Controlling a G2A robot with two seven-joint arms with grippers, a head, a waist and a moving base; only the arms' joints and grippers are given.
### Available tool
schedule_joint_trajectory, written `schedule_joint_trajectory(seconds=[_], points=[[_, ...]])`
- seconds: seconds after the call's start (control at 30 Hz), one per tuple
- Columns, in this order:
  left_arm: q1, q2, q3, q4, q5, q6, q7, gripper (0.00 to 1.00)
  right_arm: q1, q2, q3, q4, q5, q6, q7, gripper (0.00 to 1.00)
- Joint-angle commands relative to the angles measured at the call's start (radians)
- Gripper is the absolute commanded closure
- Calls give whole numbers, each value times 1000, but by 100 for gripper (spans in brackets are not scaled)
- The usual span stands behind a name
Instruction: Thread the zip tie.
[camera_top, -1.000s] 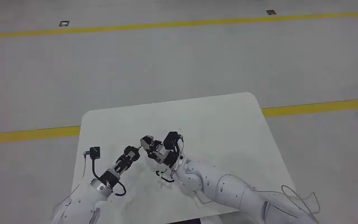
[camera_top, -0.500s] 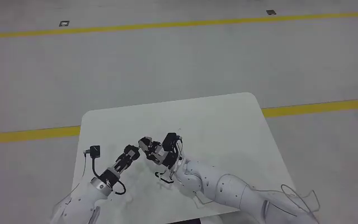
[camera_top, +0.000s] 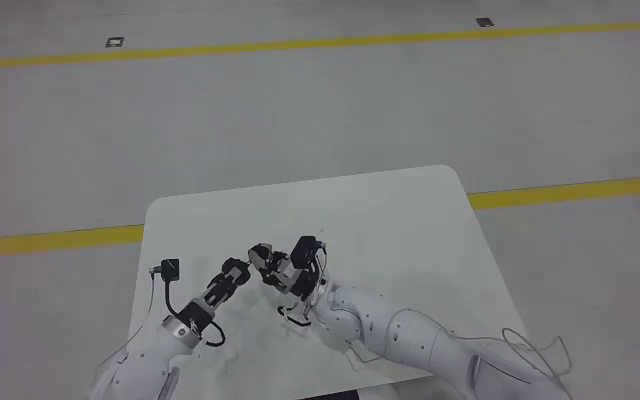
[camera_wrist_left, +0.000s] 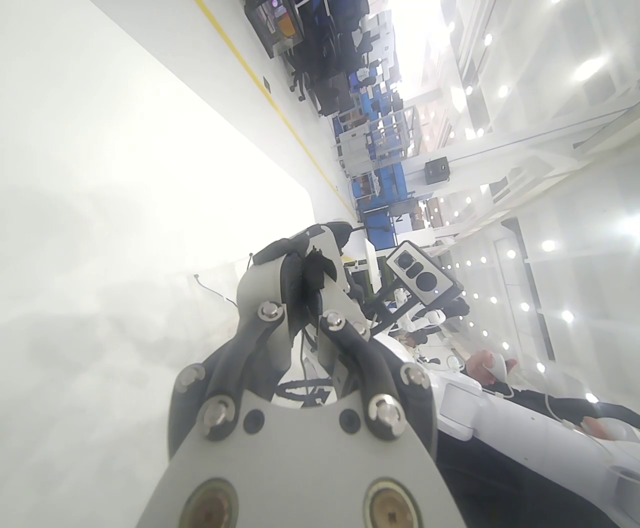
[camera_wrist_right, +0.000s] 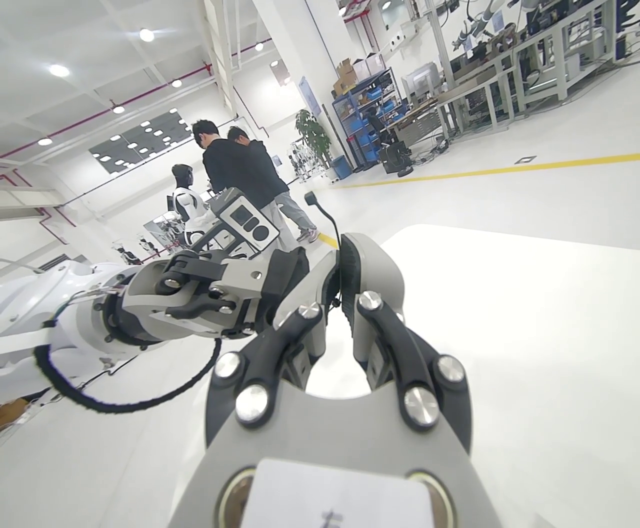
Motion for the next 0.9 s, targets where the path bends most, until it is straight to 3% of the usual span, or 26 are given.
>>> schedule_joint_trajectory(seconds=[0.0,0.03,0.07,0.2,0.3,0.53,0.67,0.8,0.87], points=[[-1,0,0,0,0,1,0,100,1,0,0,1,1,0,-2,16],[-1,1,0,1,0,2,0,100,1,0,1,2,1,0,-3,2],[-1,1,0,1,0,2,0,100,1,0,1,2,2,0,-6,0],[-3,2,-1,2,-1,5,1,100,-1,2,6,4,0,0,-18,0],[-4,2,0,2,-2,5,2,100,-3,5,9,2,-4,0,-26,8],[-4,2,2,-8,-46,24,-2,100,-16,18,10,12,-40,0,-56,9],[-2,2,3,-16,-81,42,-10,100,-28,32,14,32,-74,0,-98,20],[-3,1,11,-25,-154,76,-39,100,-43,44,36,62,-115,1,-145,18],[-6,2,10,-30,-182,92,-58,100,-53,46,52,72,-143,15,-166,7]])
